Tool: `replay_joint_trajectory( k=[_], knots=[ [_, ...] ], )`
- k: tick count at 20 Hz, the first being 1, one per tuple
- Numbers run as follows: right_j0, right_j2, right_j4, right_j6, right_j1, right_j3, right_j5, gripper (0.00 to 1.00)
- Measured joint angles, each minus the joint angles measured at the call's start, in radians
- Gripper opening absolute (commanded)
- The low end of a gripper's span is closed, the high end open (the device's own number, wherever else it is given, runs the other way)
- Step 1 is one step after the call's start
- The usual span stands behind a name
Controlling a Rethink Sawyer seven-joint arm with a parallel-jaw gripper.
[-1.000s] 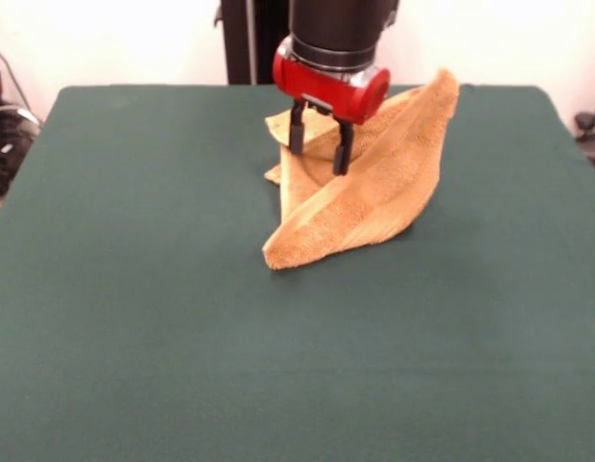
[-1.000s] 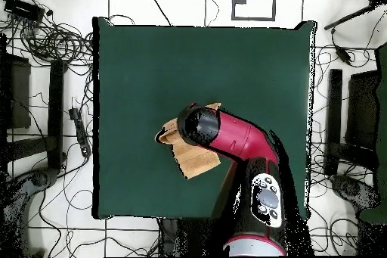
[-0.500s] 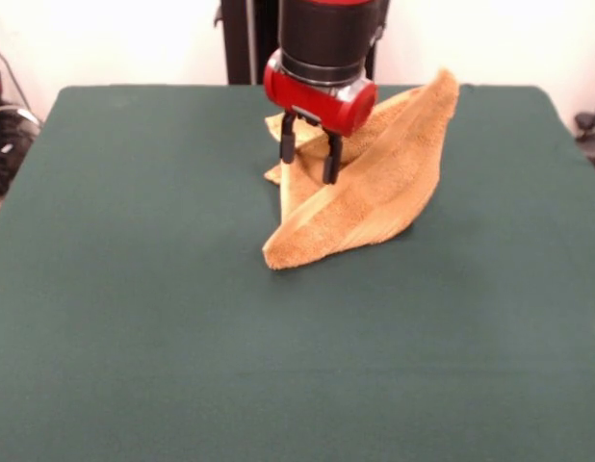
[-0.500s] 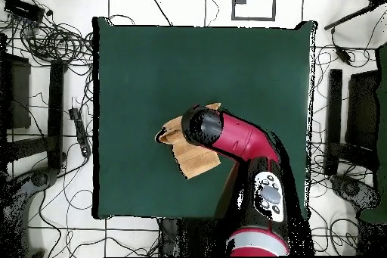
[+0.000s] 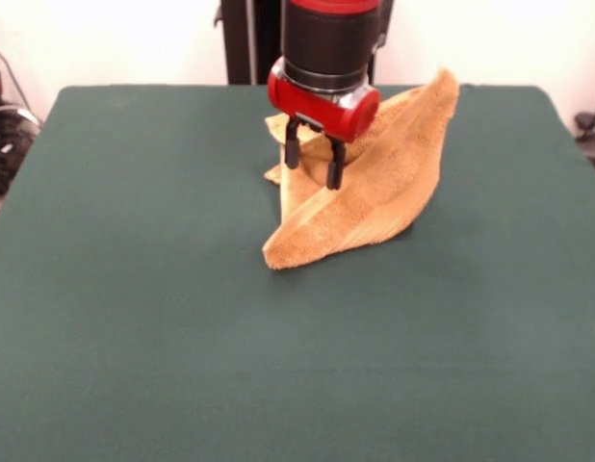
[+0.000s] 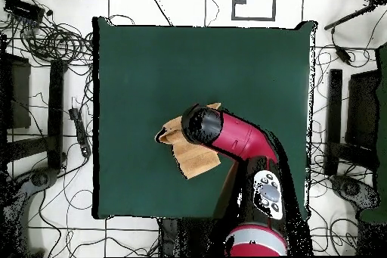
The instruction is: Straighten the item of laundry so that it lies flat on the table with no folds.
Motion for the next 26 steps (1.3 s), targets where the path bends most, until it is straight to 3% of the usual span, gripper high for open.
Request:
replay_joint_trajectory(
  k=[26],
  knots=[
    [0.015,0.003,0.057,0.000,0.077,-0.001,-0.054,1.00]
  ],
)
